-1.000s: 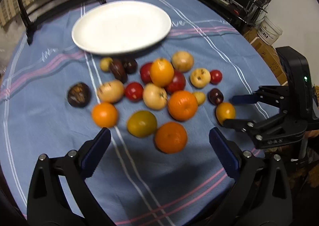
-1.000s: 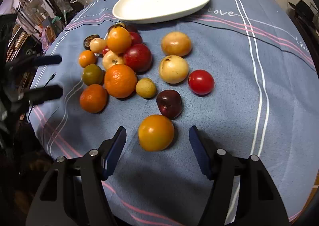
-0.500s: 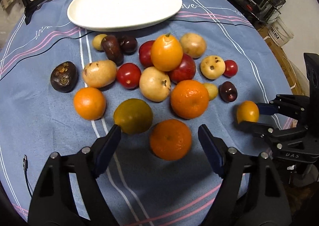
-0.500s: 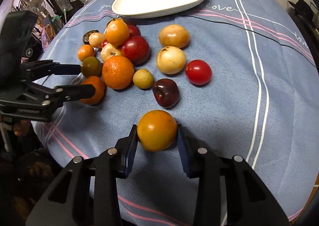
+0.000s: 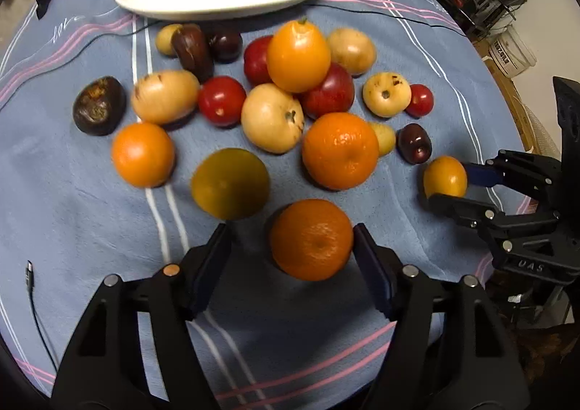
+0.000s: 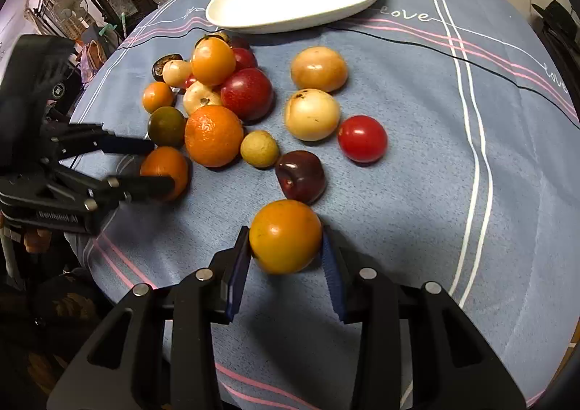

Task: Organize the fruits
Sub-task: 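Grasp a mandarin with the left gripper while the right grasps an orange-yellow fruit, then carry the mandarin and orange-yellow fruit over the white plate with both grippers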

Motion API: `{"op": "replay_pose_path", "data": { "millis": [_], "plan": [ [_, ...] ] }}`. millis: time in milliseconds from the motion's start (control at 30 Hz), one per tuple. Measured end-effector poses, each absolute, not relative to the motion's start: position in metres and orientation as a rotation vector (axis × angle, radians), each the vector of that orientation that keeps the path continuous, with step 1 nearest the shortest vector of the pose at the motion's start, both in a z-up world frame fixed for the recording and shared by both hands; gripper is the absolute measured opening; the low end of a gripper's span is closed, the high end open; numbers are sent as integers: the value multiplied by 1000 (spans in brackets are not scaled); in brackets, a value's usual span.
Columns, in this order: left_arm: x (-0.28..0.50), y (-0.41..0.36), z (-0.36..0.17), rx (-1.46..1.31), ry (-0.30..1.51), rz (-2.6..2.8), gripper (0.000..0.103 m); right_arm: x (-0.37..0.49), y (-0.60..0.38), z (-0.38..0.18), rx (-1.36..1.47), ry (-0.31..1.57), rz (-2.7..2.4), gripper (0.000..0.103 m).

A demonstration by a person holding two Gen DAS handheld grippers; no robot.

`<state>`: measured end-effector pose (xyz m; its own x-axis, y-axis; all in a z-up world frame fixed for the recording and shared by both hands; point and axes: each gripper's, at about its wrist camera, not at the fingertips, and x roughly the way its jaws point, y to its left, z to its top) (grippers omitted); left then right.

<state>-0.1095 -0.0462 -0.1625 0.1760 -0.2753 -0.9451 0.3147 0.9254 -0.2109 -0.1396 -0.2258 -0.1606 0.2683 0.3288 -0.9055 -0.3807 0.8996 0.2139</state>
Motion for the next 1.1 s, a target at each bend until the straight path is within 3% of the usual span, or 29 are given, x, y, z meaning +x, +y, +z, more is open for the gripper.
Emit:
{"op": "replay_pose_path", "data": {
  "millis": [67, 133, 167, 367, 633, 933, 1100],
  "plan": [
    [-109, -48, -163, 30, 1321, -404, 66, -140, -226, -161, -47, 1210, 481, 39],
    [-107, -48, -164, -8, 1327, -416, 56, -140, -227, -161, -48, 1213, 486, 39],
    [-106, -48, -163, -33, 1333, -444, 45, -140, -227, -161, -51, 1213, 488, 39],
    [-113, -52, -157, 57, 1300, -421, 44, -138, -230, -158, -54, 1204, 499, 39],
    [-104, -33, -106, 24, 1200, -419, 44, -129, -227, -138, -50, 1170, 525, 39],
    [-23, -14, -29, 5, 1004, -308, 44, -54, -210, -56, -42, 951, 566, 39],
    [21, -18, -23, 0, 989, -224, 44, -10, -196, -33, -38, 865, 559, 39]
  ]
}}
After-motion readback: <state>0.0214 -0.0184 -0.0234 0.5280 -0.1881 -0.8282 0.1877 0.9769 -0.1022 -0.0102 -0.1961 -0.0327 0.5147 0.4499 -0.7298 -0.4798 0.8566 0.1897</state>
